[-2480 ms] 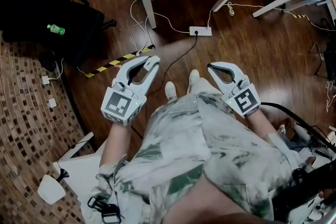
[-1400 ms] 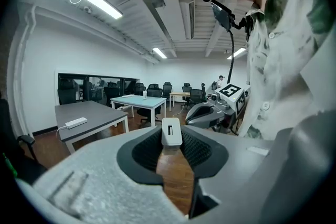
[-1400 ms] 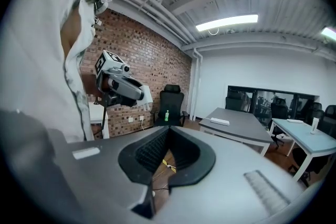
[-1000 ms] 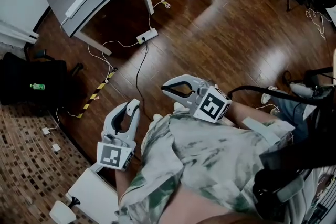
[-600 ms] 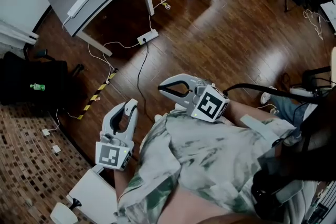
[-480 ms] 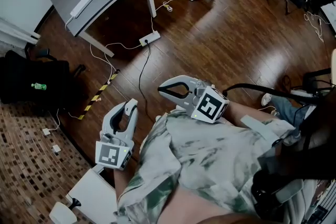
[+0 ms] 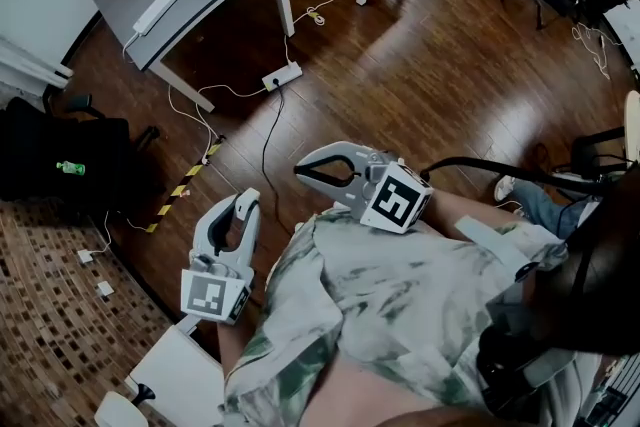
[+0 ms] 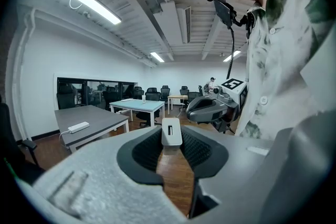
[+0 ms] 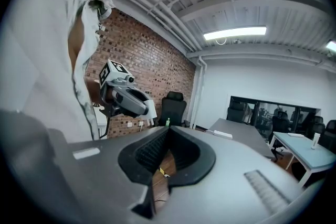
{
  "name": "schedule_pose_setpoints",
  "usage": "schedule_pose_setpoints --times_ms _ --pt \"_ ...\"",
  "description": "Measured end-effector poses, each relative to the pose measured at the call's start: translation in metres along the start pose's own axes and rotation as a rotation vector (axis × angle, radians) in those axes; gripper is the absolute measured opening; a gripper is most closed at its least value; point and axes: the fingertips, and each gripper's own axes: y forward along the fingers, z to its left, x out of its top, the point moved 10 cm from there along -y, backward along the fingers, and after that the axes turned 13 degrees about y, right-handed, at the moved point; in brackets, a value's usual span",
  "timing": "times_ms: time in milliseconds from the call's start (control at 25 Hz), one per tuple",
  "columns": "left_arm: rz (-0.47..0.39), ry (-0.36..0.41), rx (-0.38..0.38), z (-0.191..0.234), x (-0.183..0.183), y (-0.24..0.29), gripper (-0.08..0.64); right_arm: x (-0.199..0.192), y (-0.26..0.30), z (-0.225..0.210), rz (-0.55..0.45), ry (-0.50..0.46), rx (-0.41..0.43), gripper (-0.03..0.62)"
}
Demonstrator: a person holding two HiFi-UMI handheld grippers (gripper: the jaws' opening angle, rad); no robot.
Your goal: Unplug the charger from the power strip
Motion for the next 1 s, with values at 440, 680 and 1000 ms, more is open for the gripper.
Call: schedule_pose_setpoints --times_ms 440,680,1000 --pt "-0.01 -0.023 0.012 0.0 -0.012 -0.02 0.104 -0.009 0.016 0.017 0.048 -0.022 0.01 0.003" --pt "-0.005 -0.034 0.022 0.007 -0.025 -0.036 0.104 -0.014 0.037 0.026 0.063 -0.035 0.029 0.003" --pt "0.001 -0.048 0.02 0.026 -0.049 -0.061 0.104 -0.01 0.078 0.042 0.09 -0.02 0.049 0.003"
